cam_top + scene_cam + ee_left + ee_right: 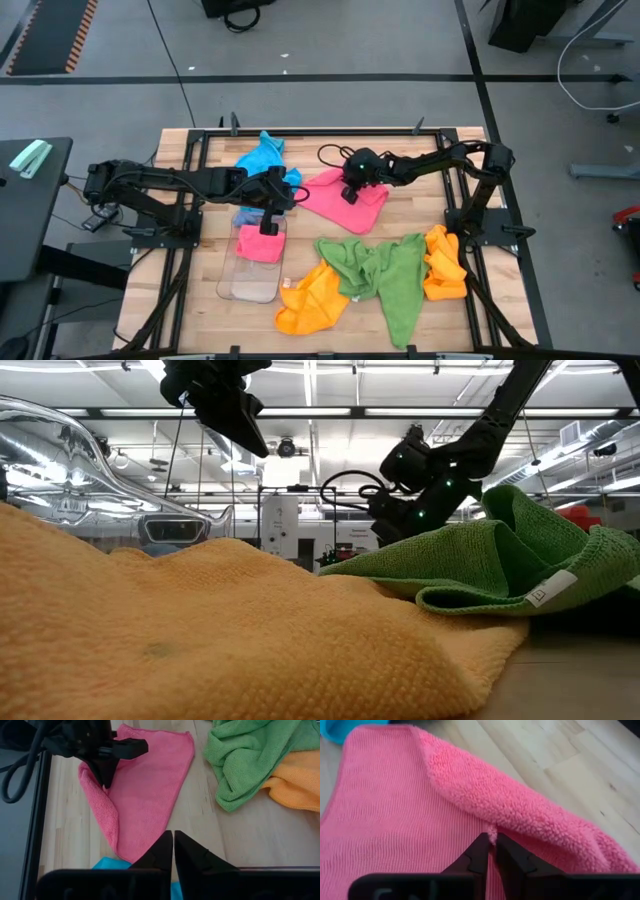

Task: Fold microfiber towels
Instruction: Fold the pink microfiber cloth

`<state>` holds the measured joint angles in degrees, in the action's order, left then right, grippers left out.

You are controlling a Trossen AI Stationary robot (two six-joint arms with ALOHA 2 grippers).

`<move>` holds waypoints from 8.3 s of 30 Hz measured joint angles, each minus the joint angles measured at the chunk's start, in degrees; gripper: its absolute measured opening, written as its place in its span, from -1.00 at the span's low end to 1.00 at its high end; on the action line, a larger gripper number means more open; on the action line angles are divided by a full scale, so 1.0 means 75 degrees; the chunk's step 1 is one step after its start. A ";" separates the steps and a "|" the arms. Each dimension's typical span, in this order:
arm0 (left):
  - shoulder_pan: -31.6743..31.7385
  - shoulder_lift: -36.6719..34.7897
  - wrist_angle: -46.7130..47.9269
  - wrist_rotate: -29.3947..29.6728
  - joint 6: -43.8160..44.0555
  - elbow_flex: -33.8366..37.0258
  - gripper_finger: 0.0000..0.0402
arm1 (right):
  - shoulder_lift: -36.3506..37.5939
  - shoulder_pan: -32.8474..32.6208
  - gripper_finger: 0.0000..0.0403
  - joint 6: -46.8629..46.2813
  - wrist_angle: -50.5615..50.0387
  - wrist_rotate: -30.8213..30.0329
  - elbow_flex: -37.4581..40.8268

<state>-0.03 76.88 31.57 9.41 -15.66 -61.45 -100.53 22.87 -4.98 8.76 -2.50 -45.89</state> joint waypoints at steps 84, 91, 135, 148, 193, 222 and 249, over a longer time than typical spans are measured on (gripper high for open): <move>-0.0044 -0.0006 0.0221 0.0000 -0.1061 0.0000 -0.92 | 0.0020 0.0947 -0.99 0.2256 -0.1946 0.0375 -0.2334; -0.0044 -0.0006 0.0216 0.0000 -0.0983 -0.0002 -0.90 | 0.0020 0.0596 -0.99 0.2260 -0.2025 0.0577 -0.2334; -0.0061 -0.0003 0.0208 -0.0004 -0.0226 -0.0006 -0.86 | -0.2771 -0.1562 -0.79 0.1915 0.0705 0.0950 -0.3066; -0.0055 -0.0003 -0.0215 -0.0003 0.0036 -0.0006 -0.93 | -0.2595 -0.1366 -0.39 0.1640 0.0339 0.1199 -0.3080; -0.0020 -0.0003 -0.0870 0.0000 0.0807 0.0003 -0.88 | -0.0533 -0.1536 -0.27 0.2265 -0.5066 0.1198 -0.3080; -0.0018 0.0816 -0.1858 0.0002 -0.0256 0.0008 -0.91 | 0.1845 -0.4083 -0.27 0.3229 -0.4189 -0.4330 0.0918; -0.0018 0.0801 -0.1944 0.0003 -0.0405 0.0006 -0.93 | 0.1693 -0.3893 -0.66 0.5476 -0.3171 -0.4004 0.1177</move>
<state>-0.16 82.89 16.99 9.43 -18.70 -61.41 -87.83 -6.33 36.09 -15.03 -32.53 -37.06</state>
